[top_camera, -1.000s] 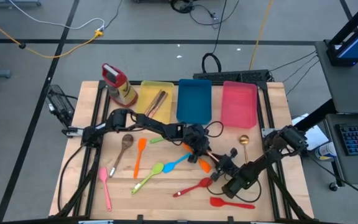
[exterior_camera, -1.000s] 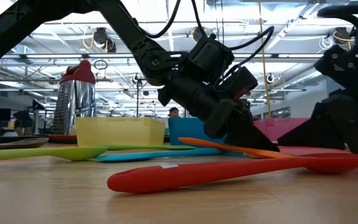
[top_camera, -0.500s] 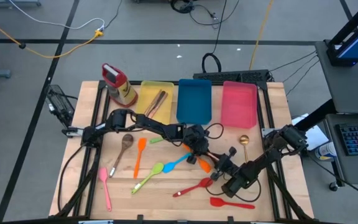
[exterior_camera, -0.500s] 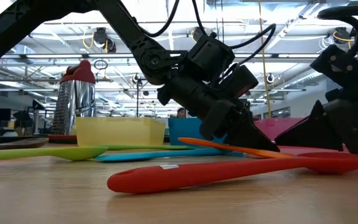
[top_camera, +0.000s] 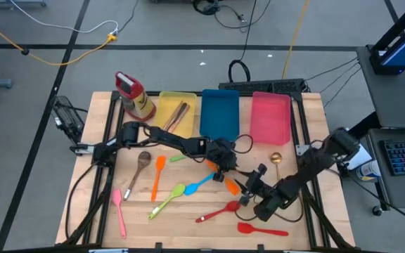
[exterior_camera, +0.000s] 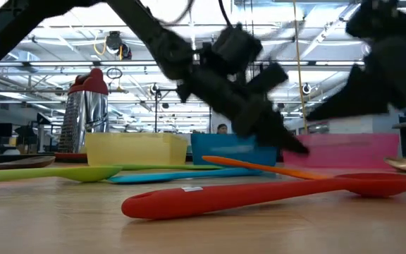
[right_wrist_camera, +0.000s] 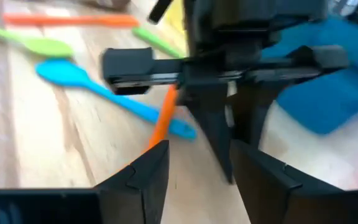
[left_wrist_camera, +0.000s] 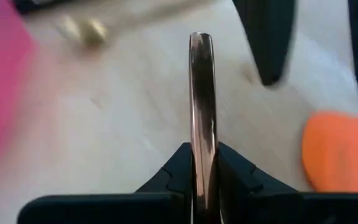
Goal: Pick & Place Kitchen Items
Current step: Put the bronze knife into the yellow bin
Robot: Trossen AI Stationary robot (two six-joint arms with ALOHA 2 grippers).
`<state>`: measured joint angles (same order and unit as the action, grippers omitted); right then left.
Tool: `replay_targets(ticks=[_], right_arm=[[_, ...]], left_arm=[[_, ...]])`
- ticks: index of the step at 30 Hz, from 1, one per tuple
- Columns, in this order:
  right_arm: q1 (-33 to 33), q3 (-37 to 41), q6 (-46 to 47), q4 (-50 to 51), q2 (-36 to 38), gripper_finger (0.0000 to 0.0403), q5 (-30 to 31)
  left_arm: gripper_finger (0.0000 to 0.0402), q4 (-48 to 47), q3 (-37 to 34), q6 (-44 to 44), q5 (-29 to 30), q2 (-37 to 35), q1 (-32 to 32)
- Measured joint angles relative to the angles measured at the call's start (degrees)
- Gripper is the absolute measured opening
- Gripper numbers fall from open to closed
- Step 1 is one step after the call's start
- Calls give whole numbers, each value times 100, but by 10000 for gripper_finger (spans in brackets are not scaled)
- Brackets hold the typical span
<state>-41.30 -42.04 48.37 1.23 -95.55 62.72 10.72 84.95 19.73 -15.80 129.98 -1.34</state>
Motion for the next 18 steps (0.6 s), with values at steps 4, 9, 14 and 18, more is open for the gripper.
replay_targets(ticks=[4,9,14,18], right_arm=[[-2,0,-618,-52,644,165,3],[0,0,-1356,-223,1172,155,16],[-2,0,-1950,-459,1330,150,6],[-4,0,-1994,-443,1327,150,3]], left_arm=[[45,-493,24,50,412,-413,1],[46,-1311,7,-75,1001,-797,61],[49,-2070,14,-471,2743,-1148,207],[45,-2820,11,-890,3638,-1448,220]])
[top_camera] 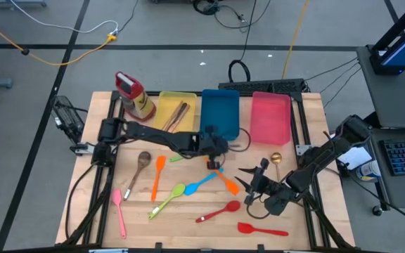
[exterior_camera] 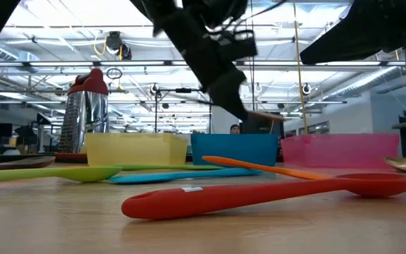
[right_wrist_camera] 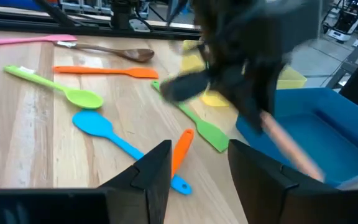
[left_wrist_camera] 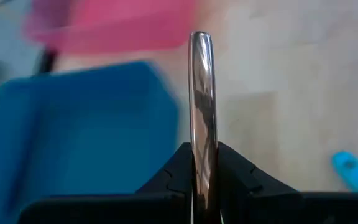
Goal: Pick & Place Kitchen Items
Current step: Put the bronze knife into the yellow bin
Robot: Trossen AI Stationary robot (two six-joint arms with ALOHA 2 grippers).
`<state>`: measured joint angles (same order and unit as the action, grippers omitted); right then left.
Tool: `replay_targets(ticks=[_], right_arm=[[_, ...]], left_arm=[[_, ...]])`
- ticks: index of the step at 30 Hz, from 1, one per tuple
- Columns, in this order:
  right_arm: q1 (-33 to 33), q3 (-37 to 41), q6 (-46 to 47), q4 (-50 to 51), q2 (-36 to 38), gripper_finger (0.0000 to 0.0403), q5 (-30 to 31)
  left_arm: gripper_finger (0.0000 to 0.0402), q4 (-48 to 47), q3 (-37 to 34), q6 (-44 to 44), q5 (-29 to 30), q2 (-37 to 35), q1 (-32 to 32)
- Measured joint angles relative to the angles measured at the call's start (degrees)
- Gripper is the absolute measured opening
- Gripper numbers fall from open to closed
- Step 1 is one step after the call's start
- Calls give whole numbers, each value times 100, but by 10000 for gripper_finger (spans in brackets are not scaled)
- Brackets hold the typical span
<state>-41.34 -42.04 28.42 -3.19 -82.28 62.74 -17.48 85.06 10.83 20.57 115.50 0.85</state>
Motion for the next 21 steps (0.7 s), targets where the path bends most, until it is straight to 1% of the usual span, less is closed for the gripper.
replay_targets(ticks=[3,9,15,19,21], right_arm=[[0,0,-17,0,0,148,3],[35,3,-254,-7,0,150,6],[146,4,-235,-1,0,146,-41],[244,4,-212,-19,0,145,-374],[304,4,-210,-36,0,144,-503]], left_arm=[[45,-521,11,-348,361,-230,-23],[45,-1466,2,-668,1514,-754,-55],[45,-2387,-39,-763,1780,-1374,-302],[50,-3079,-39,-988,2092,-1874,-478],[45,-3305,-39,-1154,2102,-2121,-585]])
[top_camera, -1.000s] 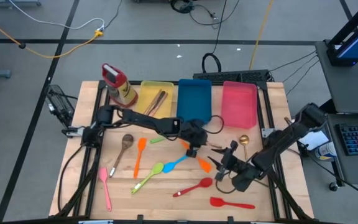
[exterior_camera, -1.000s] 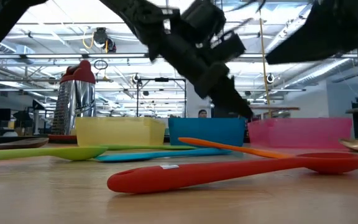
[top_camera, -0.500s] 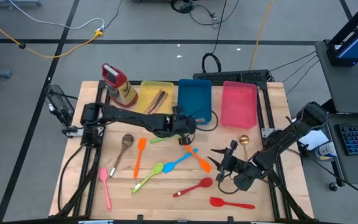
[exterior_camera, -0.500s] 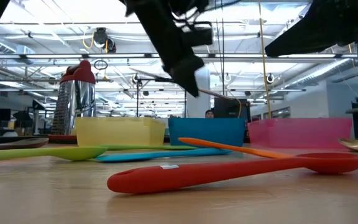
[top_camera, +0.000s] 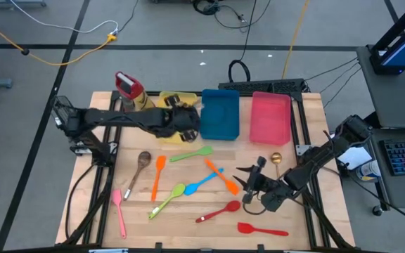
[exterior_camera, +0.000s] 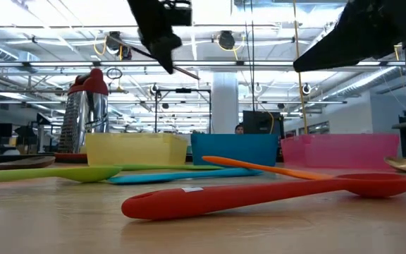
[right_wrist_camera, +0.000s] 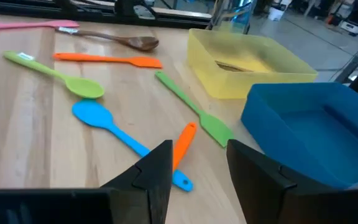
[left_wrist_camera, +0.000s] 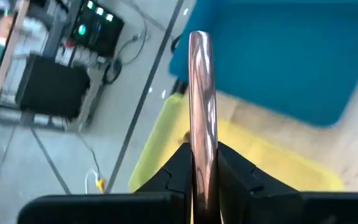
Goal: Pick & Place Kitchen Items
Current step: Put the bronze knife into the yellow bin
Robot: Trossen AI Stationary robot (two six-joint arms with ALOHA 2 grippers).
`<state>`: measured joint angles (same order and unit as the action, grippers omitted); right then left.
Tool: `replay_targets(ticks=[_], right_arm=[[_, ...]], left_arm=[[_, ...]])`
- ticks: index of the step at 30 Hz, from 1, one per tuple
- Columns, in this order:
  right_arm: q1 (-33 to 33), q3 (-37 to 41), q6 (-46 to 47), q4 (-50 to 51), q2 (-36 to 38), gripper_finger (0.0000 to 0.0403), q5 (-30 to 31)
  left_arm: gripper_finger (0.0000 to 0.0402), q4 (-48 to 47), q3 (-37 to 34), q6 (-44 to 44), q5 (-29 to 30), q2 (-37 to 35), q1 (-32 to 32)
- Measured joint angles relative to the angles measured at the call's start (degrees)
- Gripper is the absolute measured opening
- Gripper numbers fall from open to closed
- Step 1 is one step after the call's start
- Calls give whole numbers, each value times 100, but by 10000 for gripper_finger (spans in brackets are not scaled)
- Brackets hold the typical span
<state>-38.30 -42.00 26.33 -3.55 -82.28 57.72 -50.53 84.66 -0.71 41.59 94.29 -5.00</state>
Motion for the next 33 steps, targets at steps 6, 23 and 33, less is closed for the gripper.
replay_targets(ticks=[6,23,33], right_arm=[[169,0,405,-33,0,142,-425],[233,0,468,-229,-3,141,-529],[233,0,726,-226,-35,141,-551]], left_arm=[[44,-276,-164,-133,-6,-343,-343],[48,3362,-2940,-1130,-2259,-311,-2070],[49,4709,-3073,-1855,-3056,567,-2277]])
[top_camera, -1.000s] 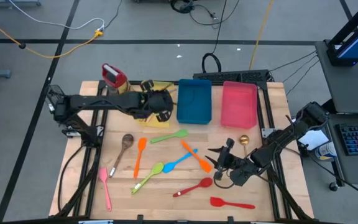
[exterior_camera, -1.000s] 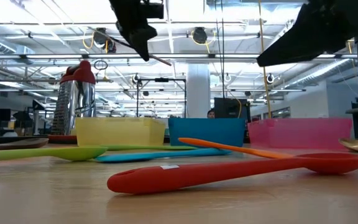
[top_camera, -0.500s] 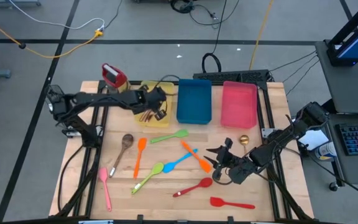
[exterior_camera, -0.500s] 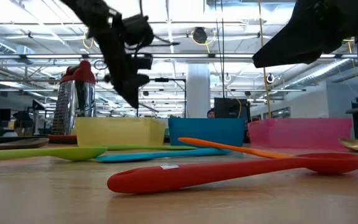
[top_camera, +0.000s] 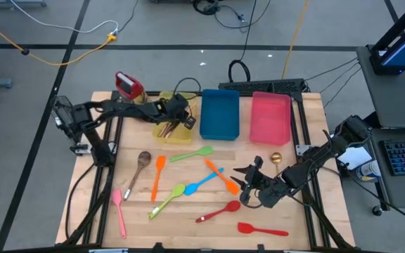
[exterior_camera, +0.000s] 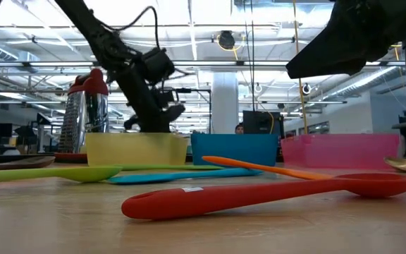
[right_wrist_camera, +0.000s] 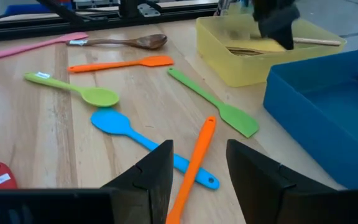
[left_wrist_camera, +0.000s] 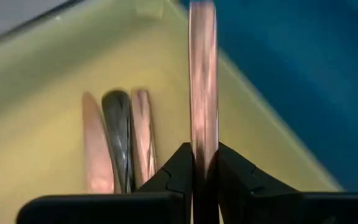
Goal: Pick & Place Kitchen Items
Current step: Put the bronze knife into the yellow bin, then put the right orange spatula into the blue bin
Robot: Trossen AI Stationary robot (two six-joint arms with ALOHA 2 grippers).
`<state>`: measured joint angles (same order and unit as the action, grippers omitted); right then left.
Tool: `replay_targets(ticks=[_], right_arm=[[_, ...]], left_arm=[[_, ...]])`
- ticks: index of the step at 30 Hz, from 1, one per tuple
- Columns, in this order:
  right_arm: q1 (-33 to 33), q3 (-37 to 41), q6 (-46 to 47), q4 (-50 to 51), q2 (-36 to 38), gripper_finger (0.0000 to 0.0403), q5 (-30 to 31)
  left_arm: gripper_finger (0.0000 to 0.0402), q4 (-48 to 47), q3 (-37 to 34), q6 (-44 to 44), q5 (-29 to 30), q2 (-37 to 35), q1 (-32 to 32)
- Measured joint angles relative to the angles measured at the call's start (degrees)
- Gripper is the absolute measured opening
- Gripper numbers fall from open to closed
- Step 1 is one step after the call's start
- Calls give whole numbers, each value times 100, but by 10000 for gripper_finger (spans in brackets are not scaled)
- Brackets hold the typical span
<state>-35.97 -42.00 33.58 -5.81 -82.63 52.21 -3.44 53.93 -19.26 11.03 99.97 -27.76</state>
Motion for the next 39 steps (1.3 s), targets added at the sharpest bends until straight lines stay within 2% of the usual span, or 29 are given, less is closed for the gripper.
replay_targets(ticks=[10,14,17,25,32,39], right_arm=[[0,0,-19,1,0,141,-2],[2,0,-155,1,0,141,4],[2,0,-138,1,0,141,4],[2,0,-129,3,0,141,-31],[195,2,-124,-9,-62,141,-660],[648,6,84,-3,-520,141,-1378]], left_arm=[[45,-245,-5,-409,81,390,-144],[66,-297,-4,-514,100,390,-147],[80,-299,-4,-331,98,389,-125],[86,-205,-4,32,100,389,-60],[87,-293,-4,389,104,182,-16],[87,-472,-3,423,116,-575,74]])
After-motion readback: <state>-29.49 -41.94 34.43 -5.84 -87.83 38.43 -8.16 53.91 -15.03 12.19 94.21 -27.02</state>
